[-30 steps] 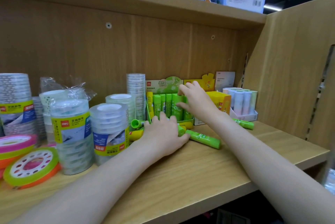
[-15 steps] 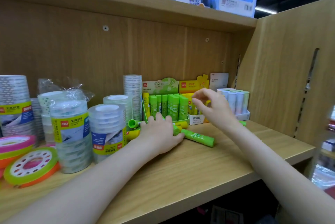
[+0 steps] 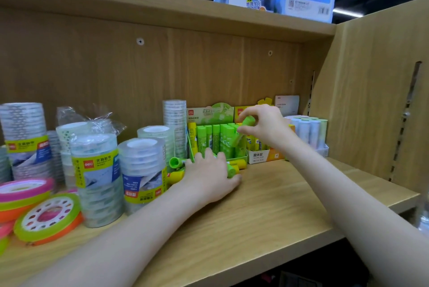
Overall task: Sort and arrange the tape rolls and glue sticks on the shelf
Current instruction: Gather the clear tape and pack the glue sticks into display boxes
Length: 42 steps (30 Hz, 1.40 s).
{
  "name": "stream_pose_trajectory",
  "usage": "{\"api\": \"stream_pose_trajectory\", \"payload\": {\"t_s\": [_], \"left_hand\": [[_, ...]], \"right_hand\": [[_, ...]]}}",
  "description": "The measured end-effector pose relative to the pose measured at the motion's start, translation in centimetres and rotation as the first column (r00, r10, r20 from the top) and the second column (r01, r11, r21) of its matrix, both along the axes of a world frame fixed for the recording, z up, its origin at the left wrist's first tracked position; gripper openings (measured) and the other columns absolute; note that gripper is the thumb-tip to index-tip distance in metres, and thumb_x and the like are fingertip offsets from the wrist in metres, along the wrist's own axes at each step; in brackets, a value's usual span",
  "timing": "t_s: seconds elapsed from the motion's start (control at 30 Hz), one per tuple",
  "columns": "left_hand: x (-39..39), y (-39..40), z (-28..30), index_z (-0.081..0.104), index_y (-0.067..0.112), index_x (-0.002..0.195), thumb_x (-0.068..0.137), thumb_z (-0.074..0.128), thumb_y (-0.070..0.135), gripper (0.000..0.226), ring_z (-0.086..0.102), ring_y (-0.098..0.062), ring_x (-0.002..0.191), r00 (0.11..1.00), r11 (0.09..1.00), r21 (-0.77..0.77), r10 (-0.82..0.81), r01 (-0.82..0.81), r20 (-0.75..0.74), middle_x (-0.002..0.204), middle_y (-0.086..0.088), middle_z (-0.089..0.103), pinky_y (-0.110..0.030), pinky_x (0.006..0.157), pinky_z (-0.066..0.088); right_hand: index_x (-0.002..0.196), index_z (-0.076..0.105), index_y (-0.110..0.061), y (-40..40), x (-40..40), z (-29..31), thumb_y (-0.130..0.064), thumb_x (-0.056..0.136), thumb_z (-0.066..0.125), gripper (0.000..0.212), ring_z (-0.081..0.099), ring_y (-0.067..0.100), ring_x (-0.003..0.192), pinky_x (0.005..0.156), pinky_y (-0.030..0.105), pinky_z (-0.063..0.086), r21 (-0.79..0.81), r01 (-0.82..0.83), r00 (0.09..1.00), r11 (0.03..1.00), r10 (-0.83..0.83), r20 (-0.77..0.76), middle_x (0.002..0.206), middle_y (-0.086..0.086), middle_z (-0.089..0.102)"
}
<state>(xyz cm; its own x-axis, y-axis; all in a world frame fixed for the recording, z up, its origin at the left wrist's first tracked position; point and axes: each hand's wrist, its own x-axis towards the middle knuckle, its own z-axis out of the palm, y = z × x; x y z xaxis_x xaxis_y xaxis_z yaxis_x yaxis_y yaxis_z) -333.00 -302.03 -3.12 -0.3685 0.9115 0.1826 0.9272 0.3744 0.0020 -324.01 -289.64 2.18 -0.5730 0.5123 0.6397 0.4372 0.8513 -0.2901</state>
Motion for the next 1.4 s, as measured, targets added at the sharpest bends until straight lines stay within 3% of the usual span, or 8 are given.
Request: {"api": "stream_pose_trajectory", "payload": {"t_s": [0.17, 0.6, 0.73, 0.83, 0.97, 1.1, 1.2, 1.4], "left_hand": [[-0.1, 0.1, 0.0, 0.03, 0.013, 0.139, 0.091, 0.035, 0.058, 0.066, 0.029, -0.036, 0.132, 1.0, 1.0, 0.002, -0.001, 0.001, -0.008, 0.148, -0.016, 0.026, -0.05, 0.105, 0.028], [0.0, 0.0, 0.0, 0.033, 0.014, 0.136, 0.091, 0.036, 0.06, 0.065, 0.032, -0.035, 0.13, 1.0, 1.0, -0.003, 0.015, -0.015, -0.013, 0.144, -0.015, 0.031, -0.05, 0.103, 0.031], [0.0, -0.1, 0.1, 0.031, 0.015, 0.139, 0.091, 0.035, 0.059, 0.065, 0.031, -0.035, 0.132, 1.0, 1.0, -0.017, 0.005, -0.005, -0.013, 0.146, -0.014, 0.029, -0.051, 0.104, 0.029], [0.0, -0.2, 0.2, 0.027, 0.014, 0.141, 0.092, 0.034, 0.058, 0.067, 0.028, -0.036, 0.134, 1.0, 0.999, -0.032, 0.006, -0.006, -0.014, 0.15, -0.015, 0.024, -0.052, 0.107, 0.027], [0.1, -0.1, 0.2, 0.026, 0.012, 0.142, 0.092, 0.034, 0.058, 0.068, 0.027, -0.035, 0.134, 1.0, 1.0, -0.026, 0.014, -0.014, -0.005, 0.149, -0.015, 0.024, -0.052, 0.108, 0.026], [0.1, 0.1, -0.1, 0.022, 0.007, 0.144, 0.091, 0.031, 0.061, 0.076, 0.02, -0.039, 0.137, 0.997, 0.998, -0.003, 0.066, -0.066, -0.038, 0.151, -0.019, 0.02, -0.052, 0.113, 0.013], [0.1, 0.2, -0.2, 0.018, 0.005, 0.145, 0.092, 0.029, 0.062, 0.078, 0.01, -0.042, 0.14, 0.996, 0.996, 0.009, 0.086, -0.086, -0.029, 0.154, -0.019, 0.012, -0.053, 0.113, 0.006], [0.0, 0.4, -0.2, 0.009, 0.002, 0.148, 0.093, 0.028, 0.06, 0.082, 0.0, -0.046, 0.14, 0.996, 0.996, 0.009, 0.088, -0.088, 0.011, 0.155, -0.021, 0.003, -0.052, 0.113, 0.005]], "right_hand": [[0.104, 0.041, -0.011, -0.3, -2.5, -1.7, -0.021, 0.081, 0.071, 0.039, 0.049, 0.023, 0.088, 0.07, 0.03, 0.038, 0.082, 0.003, 1.0, 0.997, -0.002, -0.007, 0.093, 0.006, 0.054], [0.131, 0.052, -0.024, 0.4, 0.0, -4.0, -0.016, 0.094, 0.05, 0.038, 0.037, 0.021, 0.12, 0.096, 0.038, 0.032, 0.157, 0.0, 0.993, 0.988, -0.018, 0.114, 0.135, -0.005, 0.052], [0.125, 0.056, -0.015, 2.6, 5.1, -4.6, -0.005, 0.091, 0.048, 0.036, 0.046, 0.029, 0.116, 0.096, 0.039, 0.036, 0.072, 0.231, 0.963, 0.97, -0.218, -0.159, 0.124, 0.009, 0.058], [0.114, 0.06, -0.012, 3.8, 8.8, -5.7, -0.011, 0.09, 0.049, 0.026, 0.049, 0.032, 0.111, 0.086, 0.035, 0.04, -0.005, 0.491, 0.859, 0.871, -0.483, 0.17, 0.118, 0.013, 0.059], [0.107, 0.061, -0.015, 3.3, 9.7, -5.7, -0.012, 0.084, 0.062, 0.024, 0.055, 0.022, 0.1, 0.08, 0.029, 0.042, -0.094, 0.372, 0.892, 0.924, -0.327, 0.312, 0.111, 0.007, 0.061], [0.08, 0.062, -0.017, 1.5, 8.7, -4.0, -0.014, 0.081, 0.066, 0.005, 0.059, 0.017, 0.07, 0.067, 0.031, 0.049, -0.407, 0.097, 0.966, 0.908, -0.184, -0.181, 0.081, 0.006, 0.065], [0.081, 0.062, -0.012, 0.3, 7.0, -2.0, -0.008, 0.086, 0.062, 0.007, 0.064, 0.018, 0.068, 0.066, 0.024, 0.055, -0.542, -0.298, 0.794, 0.786, -0.111, -0.598, 0.084, 0.01, 0.065], [0.073, 0.052, -0.003, 0.0, 0.0, 0.7, 0.005, 0.081, 0.064, 0.016, 0.065, 0.025, 0.08, 0.076, 0.025, 0.057, -0.585, -0.608, 0.706, 0.537, 0.03, -0.708, 0.087, 0.017, 0.061]]}}
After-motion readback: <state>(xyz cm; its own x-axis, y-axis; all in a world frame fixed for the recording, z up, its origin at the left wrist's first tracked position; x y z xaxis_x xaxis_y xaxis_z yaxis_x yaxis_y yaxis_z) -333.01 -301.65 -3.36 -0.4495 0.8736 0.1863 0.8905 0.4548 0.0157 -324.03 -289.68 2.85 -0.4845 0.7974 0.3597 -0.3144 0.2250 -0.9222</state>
